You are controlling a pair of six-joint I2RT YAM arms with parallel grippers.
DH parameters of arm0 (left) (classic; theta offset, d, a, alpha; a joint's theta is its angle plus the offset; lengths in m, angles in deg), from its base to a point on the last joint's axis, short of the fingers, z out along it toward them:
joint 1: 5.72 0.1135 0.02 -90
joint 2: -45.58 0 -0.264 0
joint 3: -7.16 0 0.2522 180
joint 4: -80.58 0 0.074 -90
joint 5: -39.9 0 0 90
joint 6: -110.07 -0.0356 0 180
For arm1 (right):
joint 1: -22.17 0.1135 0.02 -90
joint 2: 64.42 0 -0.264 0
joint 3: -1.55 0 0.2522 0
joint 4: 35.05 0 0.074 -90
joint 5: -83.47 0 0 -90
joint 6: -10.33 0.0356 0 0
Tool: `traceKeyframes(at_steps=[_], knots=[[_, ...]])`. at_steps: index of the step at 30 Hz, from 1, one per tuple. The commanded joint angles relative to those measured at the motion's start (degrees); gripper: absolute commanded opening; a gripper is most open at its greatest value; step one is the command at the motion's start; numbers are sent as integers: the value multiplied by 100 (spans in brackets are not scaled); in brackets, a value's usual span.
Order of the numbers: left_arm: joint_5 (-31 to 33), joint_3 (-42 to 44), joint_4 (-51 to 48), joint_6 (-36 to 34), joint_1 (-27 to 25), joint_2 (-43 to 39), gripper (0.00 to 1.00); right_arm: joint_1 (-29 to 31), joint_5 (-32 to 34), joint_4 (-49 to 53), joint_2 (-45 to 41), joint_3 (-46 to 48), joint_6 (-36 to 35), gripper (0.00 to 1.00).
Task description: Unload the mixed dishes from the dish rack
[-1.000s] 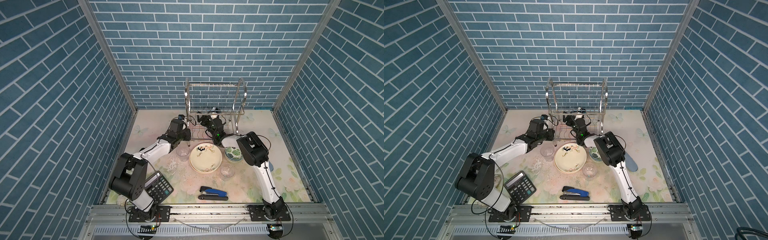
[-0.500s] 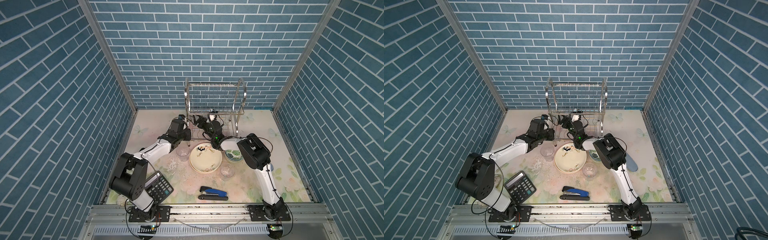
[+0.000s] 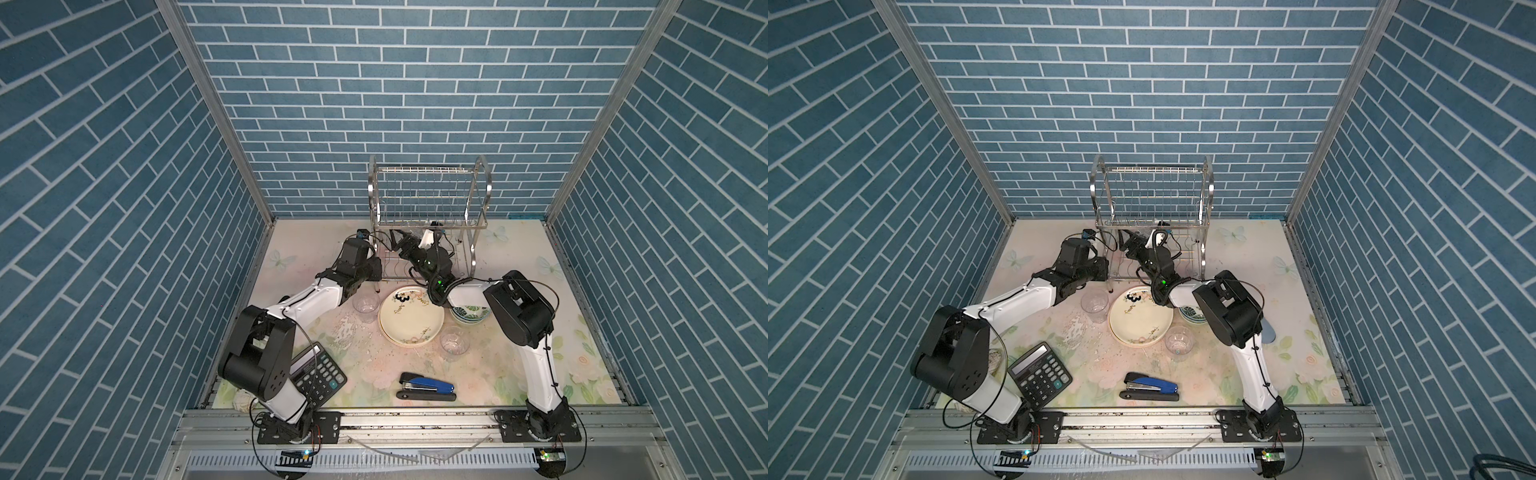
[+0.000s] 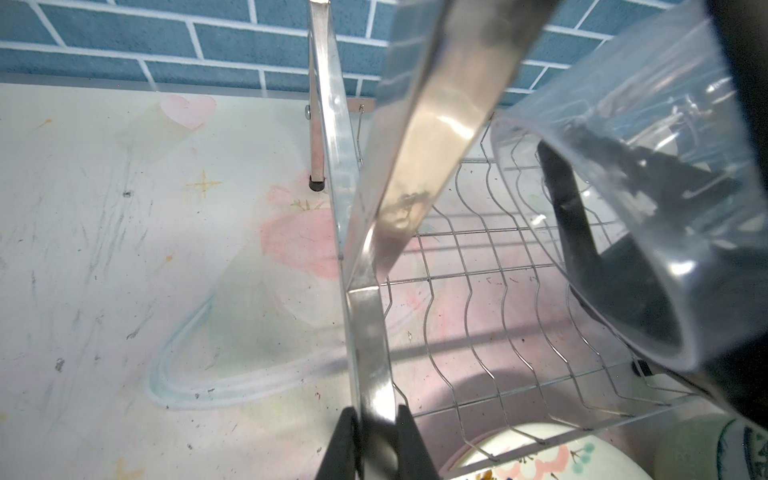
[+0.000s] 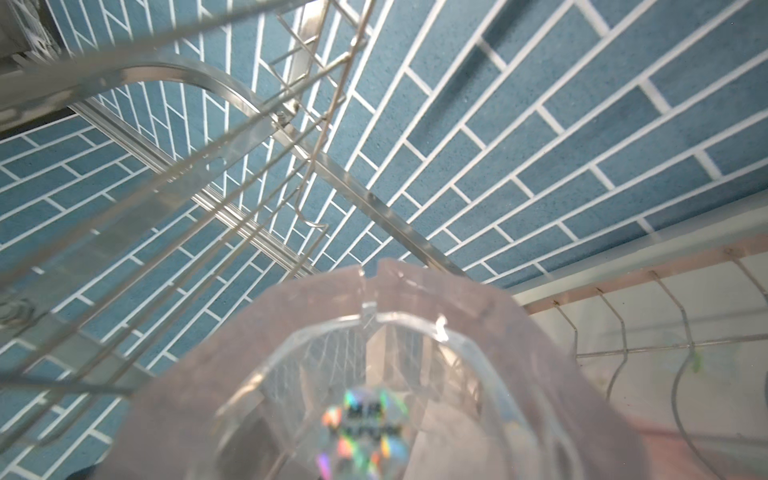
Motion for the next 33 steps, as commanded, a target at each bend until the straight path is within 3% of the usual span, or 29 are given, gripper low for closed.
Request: traceKeyframes(at_steps=[1,12,19,29,33], knots=[[92,-26,-147,-64,-23,68,0,57,141,-649,-433,274,41,0],[231,-10,-257,-37,-26,42,2,207,249,-826,-992,1043,-124,0],[408,71,-271,2,-23,-82,22,322,279,-904,-1343,1524,-151,0],[551,165,-367,46,-23,-361,63,425,367,-976,-1821,2196,-193,0],[600,242,-415,61,-25,-537,70,495,376,-975,-2012,2394,-223,0]])
